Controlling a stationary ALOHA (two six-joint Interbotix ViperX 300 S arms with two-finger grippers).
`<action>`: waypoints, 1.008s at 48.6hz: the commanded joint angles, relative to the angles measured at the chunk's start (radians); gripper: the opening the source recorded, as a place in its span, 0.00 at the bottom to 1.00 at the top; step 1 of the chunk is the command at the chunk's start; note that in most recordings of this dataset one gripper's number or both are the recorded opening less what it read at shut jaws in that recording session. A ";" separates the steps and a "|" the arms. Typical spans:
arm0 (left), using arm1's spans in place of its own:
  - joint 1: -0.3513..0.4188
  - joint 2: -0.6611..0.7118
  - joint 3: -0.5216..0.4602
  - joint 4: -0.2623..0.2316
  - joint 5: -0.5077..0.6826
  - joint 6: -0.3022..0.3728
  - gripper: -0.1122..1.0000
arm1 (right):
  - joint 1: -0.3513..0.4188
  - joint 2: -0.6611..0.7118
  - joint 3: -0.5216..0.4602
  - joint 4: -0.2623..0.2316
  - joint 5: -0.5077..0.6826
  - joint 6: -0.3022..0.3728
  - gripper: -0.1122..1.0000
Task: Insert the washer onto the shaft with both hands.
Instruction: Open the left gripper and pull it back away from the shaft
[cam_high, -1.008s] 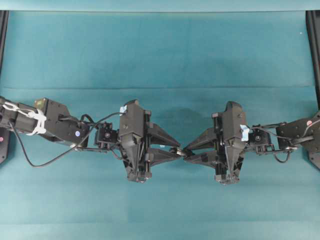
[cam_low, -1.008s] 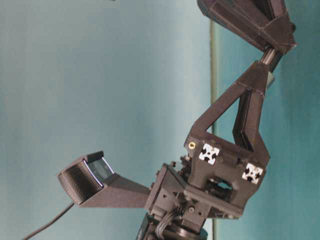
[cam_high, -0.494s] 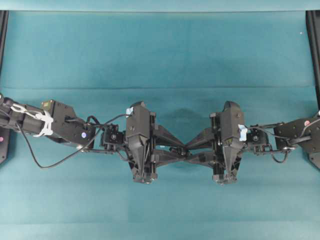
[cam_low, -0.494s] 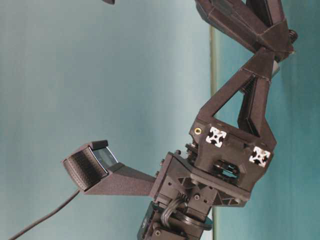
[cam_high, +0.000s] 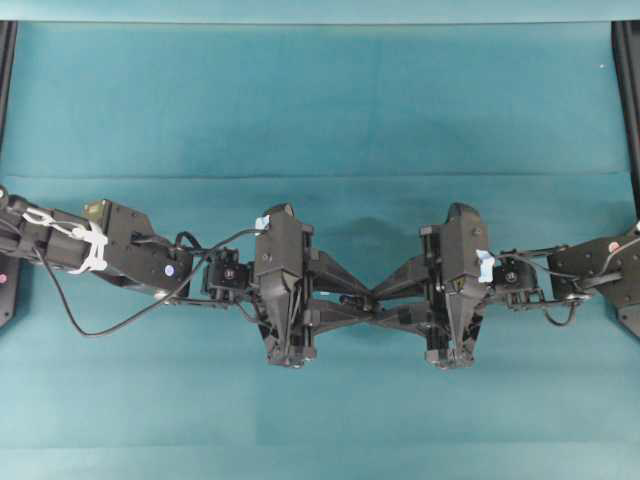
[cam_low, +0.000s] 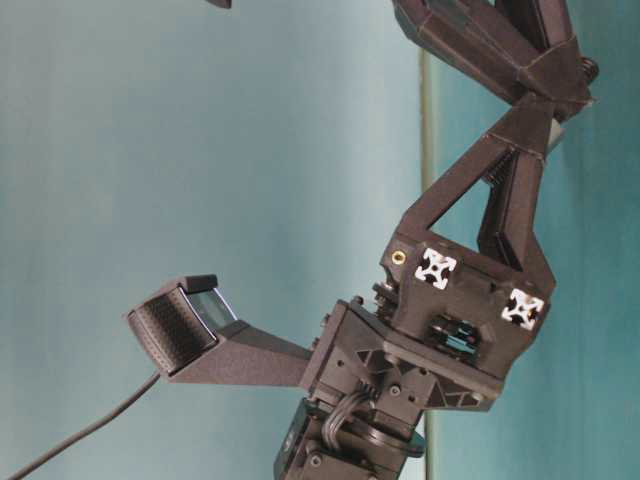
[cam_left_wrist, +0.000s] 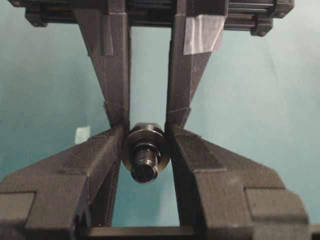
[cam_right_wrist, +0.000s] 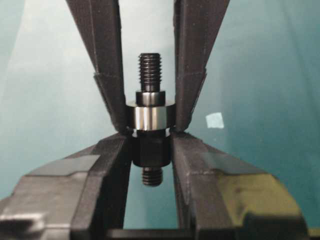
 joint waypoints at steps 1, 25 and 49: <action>-0.003 -0.003 -0.014 0.000 0.014 0.000 0.43 | -0.003 -0.009 -0.021 0.002 -0.017 0.008 0.10; -0.003 -0.014 -0.021 0.000 0.032 -0.002 0.62 | -0.003 -0.009 -0.018 0.003 -0.009 0.008 0.10; -0.003 -0.052 -0.017 0.000 0.097 0.000 0.86 | -0.003 -0.009 -0.017 0.002 -0.005 0.008 0.10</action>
